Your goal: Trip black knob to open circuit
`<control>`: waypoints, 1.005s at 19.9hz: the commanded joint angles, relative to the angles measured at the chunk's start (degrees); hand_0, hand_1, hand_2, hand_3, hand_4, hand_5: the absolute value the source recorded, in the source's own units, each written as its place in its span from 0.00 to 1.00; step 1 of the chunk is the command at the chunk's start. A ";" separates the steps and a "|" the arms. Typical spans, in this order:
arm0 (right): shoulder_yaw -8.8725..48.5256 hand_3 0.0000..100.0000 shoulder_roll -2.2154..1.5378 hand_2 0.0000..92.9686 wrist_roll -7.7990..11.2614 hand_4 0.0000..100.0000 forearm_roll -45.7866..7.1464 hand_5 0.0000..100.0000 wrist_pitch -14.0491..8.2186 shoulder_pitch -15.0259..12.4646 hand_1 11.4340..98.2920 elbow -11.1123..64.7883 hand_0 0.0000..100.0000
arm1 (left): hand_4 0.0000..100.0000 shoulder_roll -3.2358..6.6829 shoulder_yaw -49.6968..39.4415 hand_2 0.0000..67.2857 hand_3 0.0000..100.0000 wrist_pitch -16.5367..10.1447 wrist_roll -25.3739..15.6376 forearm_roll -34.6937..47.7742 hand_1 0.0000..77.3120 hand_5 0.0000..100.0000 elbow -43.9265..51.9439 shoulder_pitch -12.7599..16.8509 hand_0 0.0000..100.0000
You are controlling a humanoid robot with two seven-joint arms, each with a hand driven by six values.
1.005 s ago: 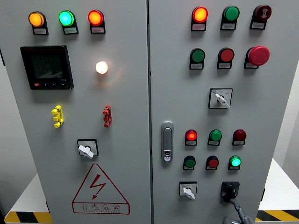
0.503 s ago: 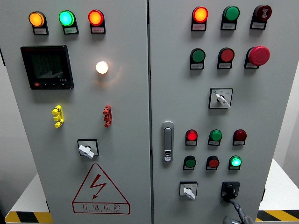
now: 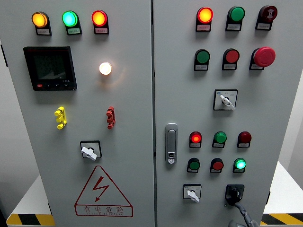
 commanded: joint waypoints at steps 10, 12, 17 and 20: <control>3.05 1.00 -0.55 0.02 0.43 1.00 0.00 1.00 -0.17 -4.13 0.46 3.26 1.00 | 0.10 0.02 0.00 0.29 0.26 0.00 -0.01 0.00 0.00 0.09 0.00 0.00 0.00; 3.05 1.00 -0.55 0.02 0.52 1.00 0.00 1.00 -0.17 -6.50 0.41 5.01 1.00 | 0.10 -0.07 0.00 0.29 0.26 0.00 -0.01 0.00 0.00 0.09 0.00 0.00 0.00; 2.96 0.63 -0.46 0.05 0.70 0.51 0.00 0.76 -0.17 -13.18 0.34 10.46 1.00 | 0.10 0.02 0.00 0.29 0.26 0.00 -0.01 0.00 0.00 0.09 0.00 0.00 0.00; 2.87 0.47 -0.28 0.04 0.70 0.36 -0.08 0.60 -0.17 -15.64 0.33 13.10 1.00 | 0.10 -0.07 0.00 0.29 0.26 0.00 -0.01 0.00 0.00 0.09 0.00 0.00 0.00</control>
